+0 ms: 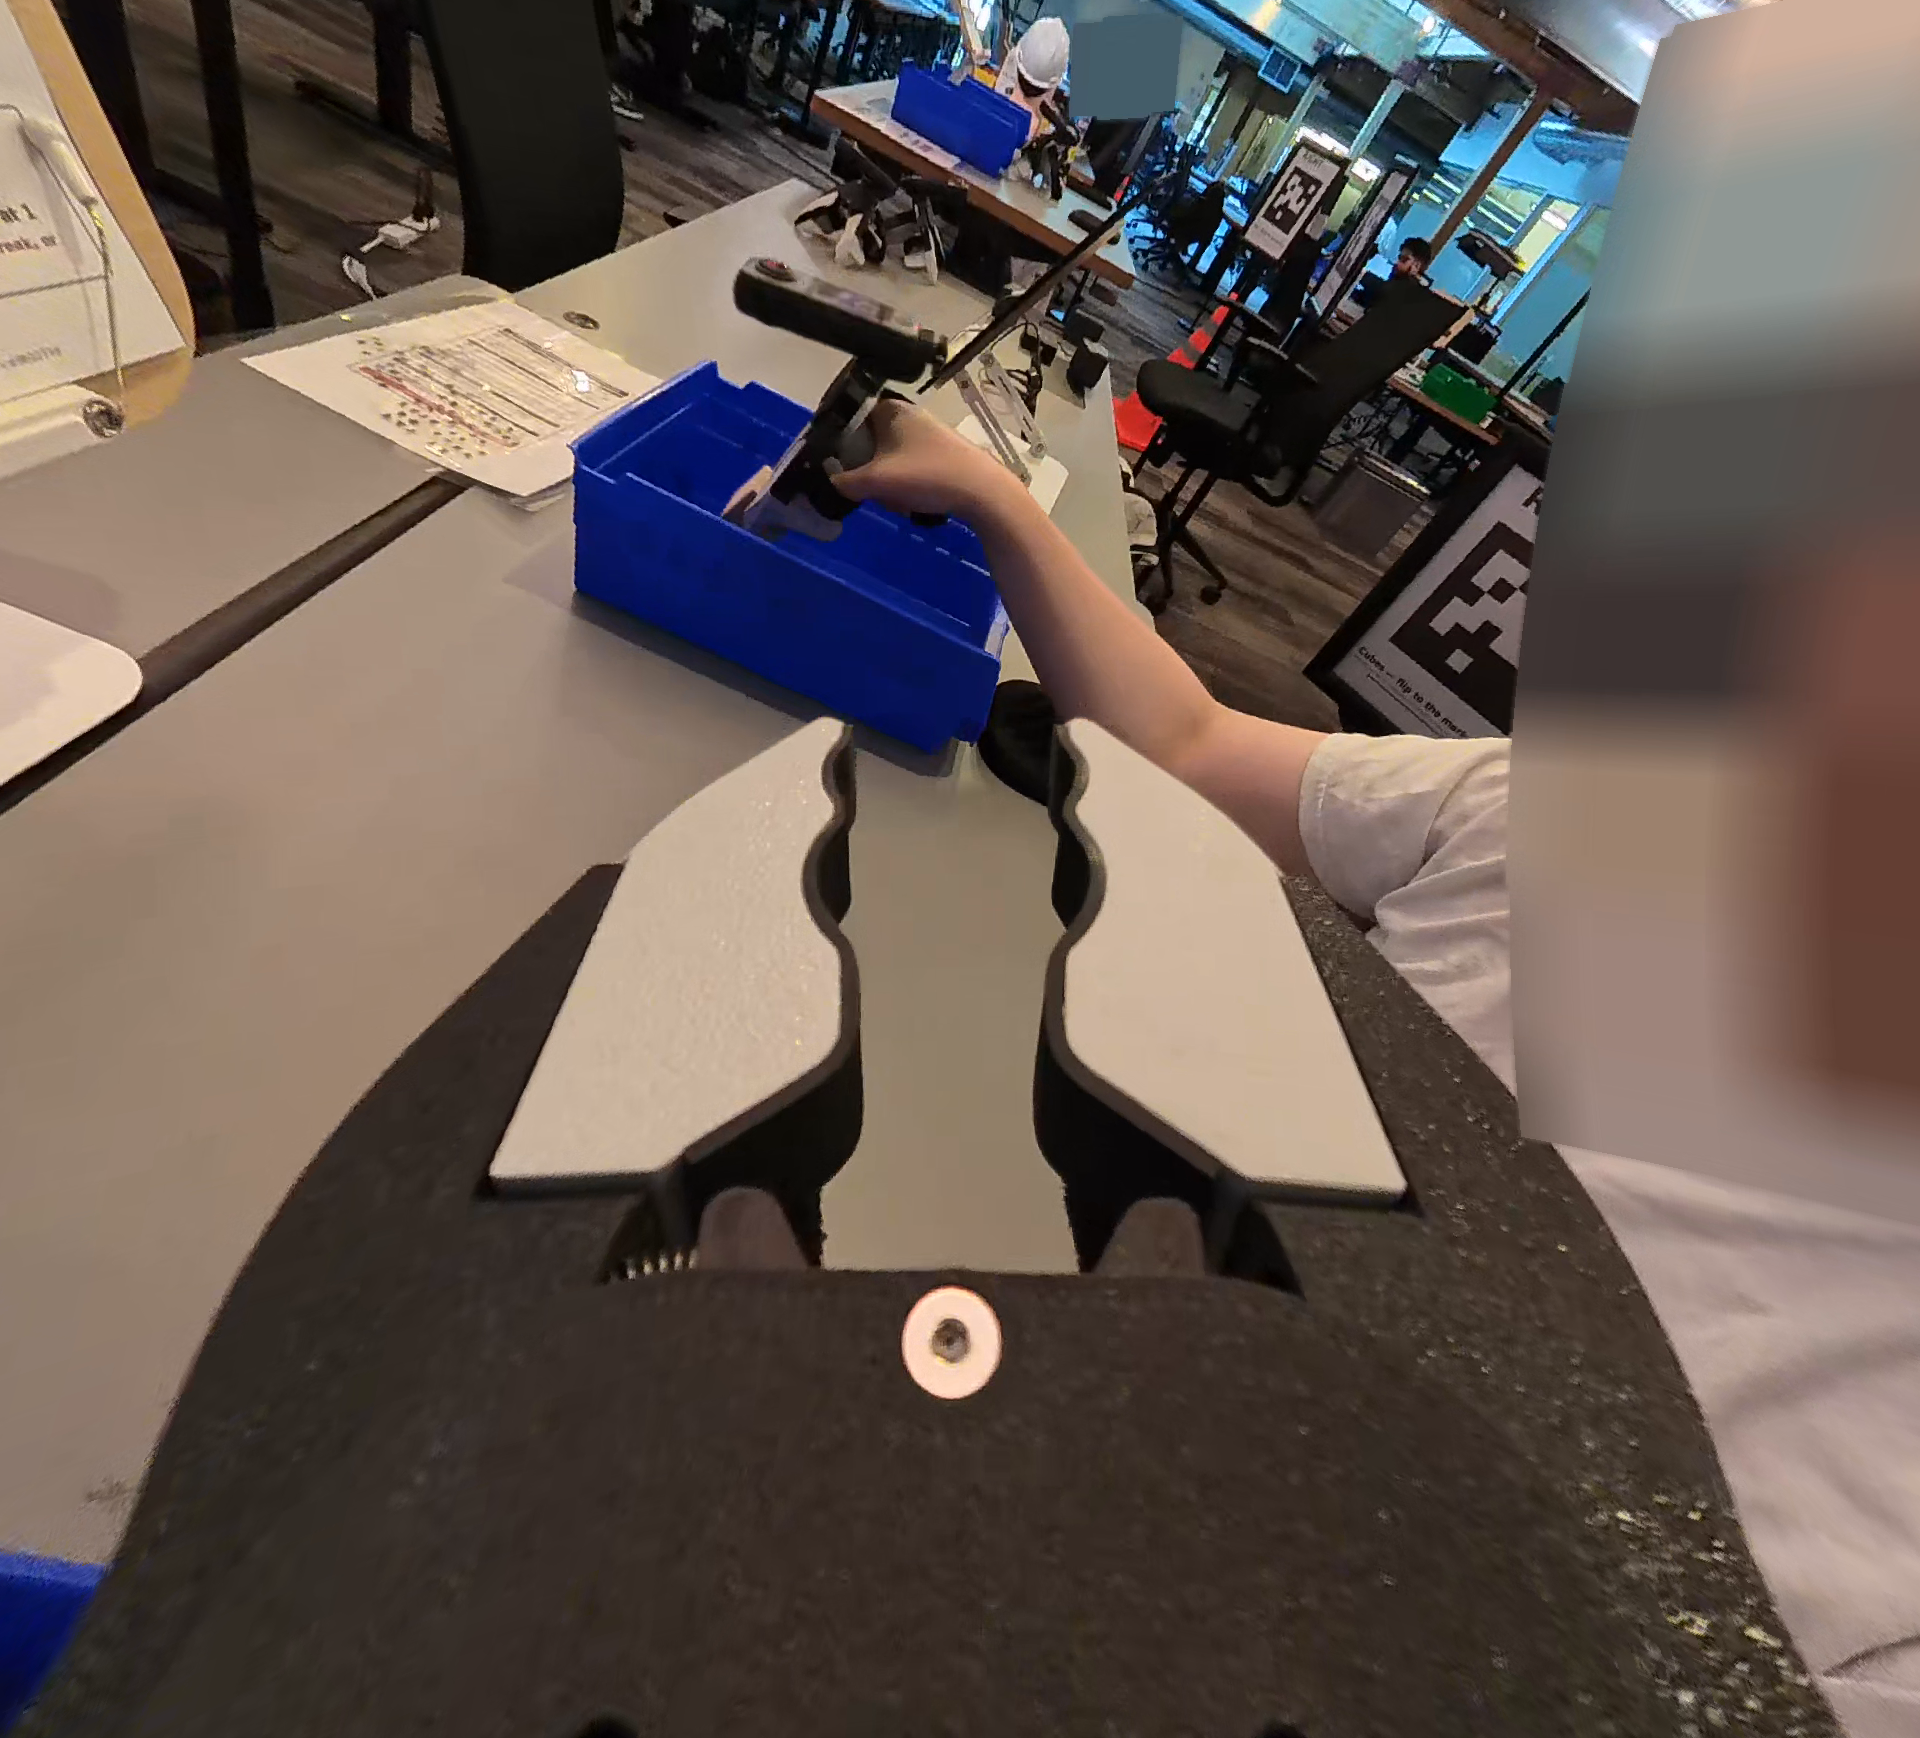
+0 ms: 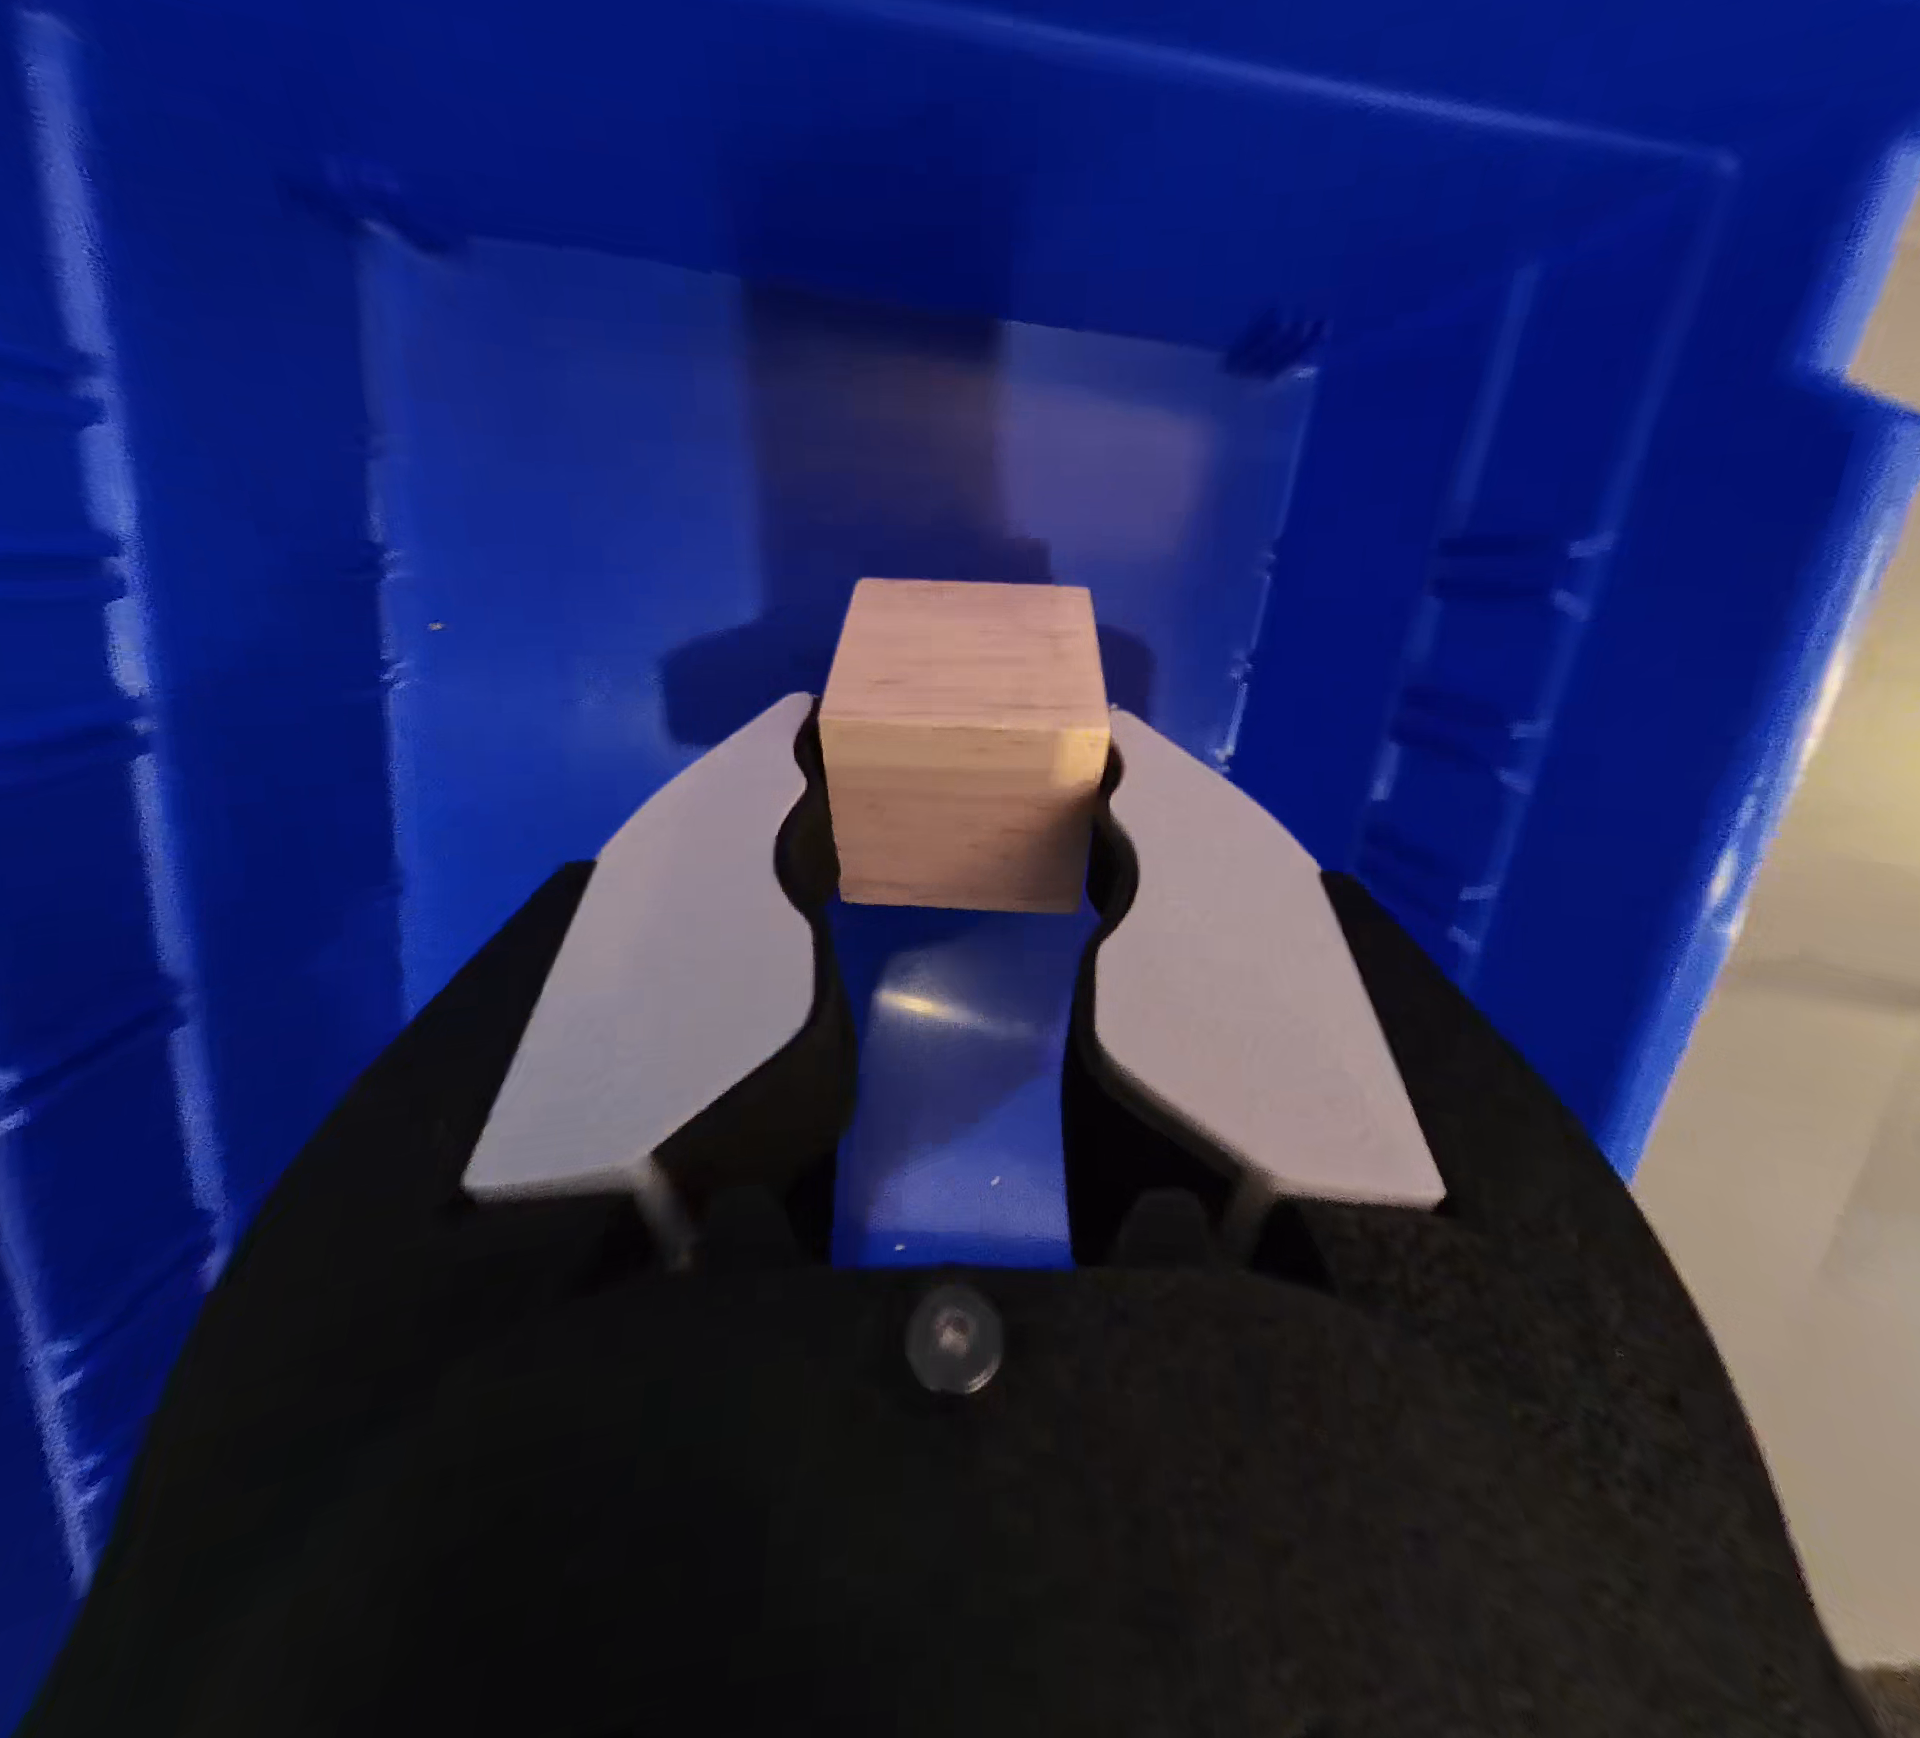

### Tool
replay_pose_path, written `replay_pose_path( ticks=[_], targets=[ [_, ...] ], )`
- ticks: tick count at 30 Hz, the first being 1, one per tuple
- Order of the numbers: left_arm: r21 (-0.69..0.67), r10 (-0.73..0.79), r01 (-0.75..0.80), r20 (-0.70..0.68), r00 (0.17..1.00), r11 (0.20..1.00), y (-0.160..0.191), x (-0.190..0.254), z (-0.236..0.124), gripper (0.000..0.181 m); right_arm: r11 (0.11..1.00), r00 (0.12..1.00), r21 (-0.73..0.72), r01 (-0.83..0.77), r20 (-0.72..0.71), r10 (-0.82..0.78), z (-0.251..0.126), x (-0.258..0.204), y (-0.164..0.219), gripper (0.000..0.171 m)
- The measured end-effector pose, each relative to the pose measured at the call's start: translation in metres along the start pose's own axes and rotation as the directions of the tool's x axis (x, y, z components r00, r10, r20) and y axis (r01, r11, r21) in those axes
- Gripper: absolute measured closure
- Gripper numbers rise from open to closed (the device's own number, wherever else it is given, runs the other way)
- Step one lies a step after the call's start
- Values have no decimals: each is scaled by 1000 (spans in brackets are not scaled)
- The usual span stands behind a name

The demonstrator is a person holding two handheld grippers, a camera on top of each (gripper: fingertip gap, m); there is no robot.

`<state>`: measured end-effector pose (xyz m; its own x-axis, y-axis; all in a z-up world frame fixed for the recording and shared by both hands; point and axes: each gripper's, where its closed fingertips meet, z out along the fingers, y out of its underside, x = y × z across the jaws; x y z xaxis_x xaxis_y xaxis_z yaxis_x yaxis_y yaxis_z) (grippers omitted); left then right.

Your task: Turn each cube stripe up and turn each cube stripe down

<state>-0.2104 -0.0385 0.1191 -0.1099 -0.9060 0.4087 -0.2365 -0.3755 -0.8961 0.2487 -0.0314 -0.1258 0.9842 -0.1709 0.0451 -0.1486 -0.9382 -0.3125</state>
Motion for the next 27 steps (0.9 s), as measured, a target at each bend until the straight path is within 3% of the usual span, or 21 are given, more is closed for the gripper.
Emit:
replay_pose_path(
  ticks=[3,14,19,23,27],
  targets=[
    [-6,-2,2,-10,1000,1000,1,1,4,147,1000,997,-4,-28,-68,28,6,15,0,125],
    [-78,18,-23,-69,997,997,12,19,18,149,1000,994,-8,-20,-111,19,20,28,-1,125],
    [-113,42,-49,-69,997,992,16,26,20,149,1000,987,12,18,-157,-16,18,30,-6,114],
    [-106,53,-59,-61,997,993,14,27,13,149,995,979,79,61,-199,-44,-3,28,-16,111],
    [-118,75,-72,18,997,990,11,19,-13,150,970,980,219,108,-188,-67,-48,15,-31,109]
  ],
)
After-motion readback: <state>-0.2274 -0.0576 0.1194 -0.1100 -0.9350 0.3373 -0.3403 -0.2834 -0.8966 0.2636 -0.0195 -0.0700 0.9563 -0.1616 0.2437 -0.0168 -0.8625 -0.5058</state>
